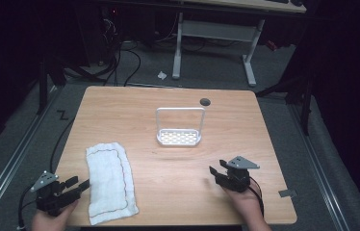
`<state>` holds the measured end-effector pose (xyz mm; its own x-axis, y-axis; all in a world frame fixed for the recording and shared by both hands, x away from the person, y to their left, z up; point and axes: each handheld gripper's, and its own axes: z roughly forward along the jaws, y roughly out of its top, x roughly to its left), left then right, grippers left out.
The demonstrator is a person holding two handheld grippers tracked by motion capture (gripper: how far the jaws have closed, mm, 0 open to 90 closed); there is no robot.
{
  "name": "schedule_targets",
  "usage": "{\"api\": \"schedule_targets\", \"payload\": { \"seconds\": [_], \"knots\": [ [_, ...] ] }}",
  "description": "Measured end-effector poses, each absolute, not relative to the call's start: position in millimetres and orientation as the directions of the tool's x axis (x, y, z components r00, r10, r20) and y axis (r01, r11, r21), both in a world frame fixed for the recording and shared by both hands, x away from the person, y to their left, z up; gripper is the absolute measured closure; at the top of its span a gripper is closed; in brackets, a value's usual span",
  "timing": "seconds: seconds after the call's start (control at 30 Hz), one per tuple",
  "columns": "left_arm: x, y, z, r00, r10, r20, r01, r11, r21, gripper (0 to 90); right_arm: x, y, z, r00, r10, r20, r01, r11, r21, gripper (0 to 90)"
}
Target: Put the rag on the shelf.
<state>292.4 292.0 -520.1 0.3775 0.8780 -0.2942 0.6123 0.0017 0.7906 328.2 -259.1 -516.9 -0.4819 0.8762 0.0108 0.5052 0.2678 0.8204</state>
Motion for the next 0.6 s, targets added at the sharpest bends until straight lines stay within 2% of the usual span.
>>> {"api": "schedule_targets", "payload": {
  "seconds": [0.3, 0.37, 0.4, 0.43, 0.47, 0.5, 0.57, 0.6],
  "knots": [
    [295, 285, -524, 0.397, 0.87, -0.293, 0.626, -0.024, 0.779, 43.5, 325, -257, -515, -0.483, 0.876, 0.003, 0.493, 0.269, 0.827, 48.3],
    [293, 281, -523, 0.423, 0.856, -0.297, 0.624, -0.038, 0.78, 50.0, 325, -257, -515, -0.479, 0.878, 0.008, 0.493, 0.261, 0.83, 48.4],
    [290, 272, -520, 0.468, 0.835, -0.288, 0.619, -0.077, 0.781, 58.5, 326, -256, -515, -0.479, 0.878, 0.014, 0.498, 0.258, 0.828, 48.5],
    [290, 272, -520, 0.468, 0.835, -0.288, 0.619, -0.077, 0.781, 62.9, 326, -256, -515, -0.479, 0.878, 0.014, 0.498, 0.258, 0.828, 48.5],
    [287, 263, -518, 0.504, 0.818, -0.276, 0.618, -0.118, 0.777, 62.9, 326, -255, -516, -0.478, 0.878, 0.017, 0.502, 0.257, 0.826, 48.6],
    [284, 248, -516, 0.554, 0.801, -0.227, 0.611, -0.207, 0.764, 80.9, 327, -253, -517, -0.485, 0.874, 0.006, 0.501, 0.272, 0.822, 48.9],
    [284, 231, -520, 0.572, 0.802, -0.174, 0.622, -0.285, 0.73, 88.1, 327, -251, -518, -0.489, 0.872, 0.004, 0.502, 0.278, 0.819, 48.9],
    [284, 231, -520, 0.572, 0.802, -0.174, 0.622, -0.285, 0.73, 89.8, 327, -251, -518, -0.489, 0.872, 0.004, 0.502, 0.278, 0.819, 48.9]
  ]
}}
